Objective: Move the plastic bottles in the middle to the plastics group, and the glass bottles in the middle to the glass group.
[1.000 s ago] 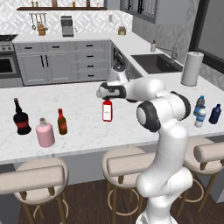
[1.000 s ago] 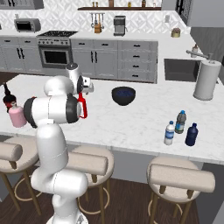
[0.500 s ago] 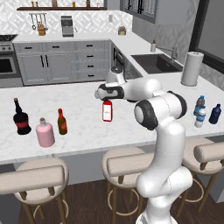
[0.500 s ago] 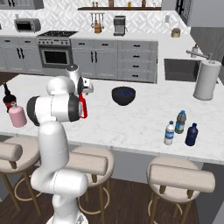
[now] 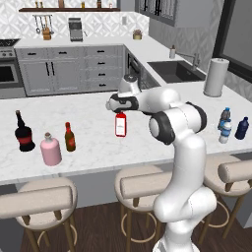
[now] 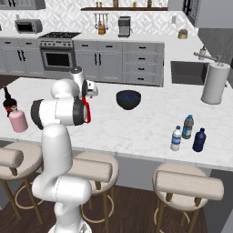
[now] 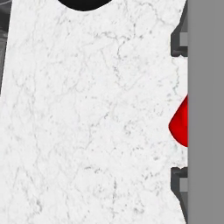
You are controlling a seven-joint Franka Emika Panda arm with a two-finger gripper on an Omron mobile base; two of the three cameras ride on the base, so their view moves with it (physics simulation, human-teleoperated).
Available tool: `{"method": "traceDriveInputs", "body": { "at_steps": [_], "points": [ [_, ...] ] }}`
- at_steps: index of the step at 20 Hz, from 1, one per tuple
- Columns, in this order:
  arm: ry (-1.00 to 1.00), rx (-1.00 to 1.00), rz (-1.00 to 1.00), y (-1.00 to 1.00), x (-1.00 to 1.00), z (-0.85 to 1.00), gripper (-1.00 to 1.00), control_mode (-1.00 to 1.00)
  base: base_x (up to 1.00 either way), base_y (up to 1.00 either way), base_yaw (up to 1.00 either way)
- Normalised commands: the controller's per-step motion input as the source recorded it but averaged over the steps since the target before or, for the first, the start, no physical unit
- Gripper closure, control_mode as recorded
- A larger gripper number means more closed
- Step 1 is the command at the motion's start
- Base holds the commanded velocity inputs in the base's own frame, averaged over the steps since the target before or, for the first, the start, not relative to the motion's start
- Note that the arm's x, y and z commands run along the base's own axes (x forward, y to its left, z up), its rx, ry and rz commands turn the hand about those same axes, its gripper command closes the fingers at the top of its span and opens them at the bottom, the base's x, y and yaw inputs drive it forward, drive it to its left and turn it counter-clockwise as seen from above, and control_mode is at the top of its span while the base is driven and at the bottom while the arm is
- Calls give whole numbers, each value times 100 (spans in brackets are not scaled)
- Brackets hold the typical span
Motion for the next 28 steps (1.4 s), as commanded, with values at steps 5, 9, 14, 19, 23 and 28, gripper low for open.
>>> {"method": "traceDriveInputs", "body": {
  "at_steps": [5, 9, 14, 19, 23, 28],
  "points": [
    [0, 0, 0, 1, 7, -12, -100, -100, 0, 0, 0],
    [0, 0, 0, 3, 11, -17, -100, -100, 0, 0, 0],
    [0, 0, 0, 4, 12, -18, 100, -100, 0, 0, 0],
    [0, 0, 0, 0, 1, -4, 100, -100, 0, 0, 0],
    [-3, 0, 3, -1, -11, 0, 100, -100, 0, 0, 0],
    [-1, 3, 17, -6, -39, 20, 100, -100, 0, 0, 0]
  ]
}}
